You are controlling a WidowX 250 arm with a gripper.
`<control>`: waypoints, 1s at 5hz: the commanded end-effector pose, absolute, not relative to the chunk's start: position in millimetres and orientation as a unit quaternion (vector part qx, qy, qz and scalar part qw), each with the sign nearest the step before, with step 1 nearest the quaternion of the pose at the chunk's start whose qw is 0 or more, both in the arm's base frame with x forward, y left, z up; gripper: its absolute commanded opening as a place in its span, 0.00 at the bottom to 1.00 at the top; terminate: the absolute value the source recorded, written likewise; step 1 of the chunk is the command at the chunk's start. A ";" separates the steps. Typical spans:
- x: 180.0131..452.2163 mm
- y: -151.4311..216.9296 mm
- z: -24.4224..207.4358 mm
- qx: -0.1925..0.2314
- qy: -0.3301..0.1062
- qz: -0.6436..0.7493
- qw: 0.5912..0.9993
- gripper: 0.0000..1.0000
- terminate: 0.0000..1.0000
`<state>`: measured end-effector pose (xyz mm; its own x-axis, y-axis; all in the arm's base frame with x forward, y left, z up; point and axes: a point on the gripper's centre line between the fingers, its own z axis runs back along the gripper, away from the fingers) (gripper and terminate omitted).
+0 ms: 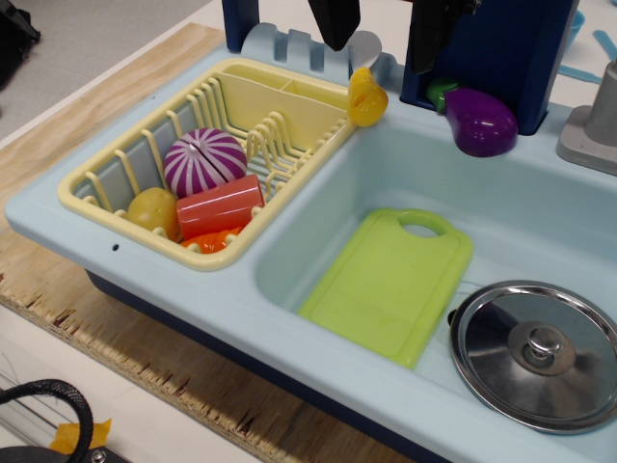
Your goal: Put knife on cutting board
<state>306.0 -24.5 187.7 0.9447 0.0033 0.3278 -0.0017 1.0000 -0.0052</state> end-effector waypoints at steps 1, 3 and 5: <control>306.0 -24.5 187.7 -0.002 -0.166 0.001 0.986 1.00 0.00; 314.3 -19.4 175.5 0.014 -0.153 0.048 0.987 1.00 0.00; 314.9 -12.9 159.8 0.011 -0.150 0.072 0.986 1.00 0.00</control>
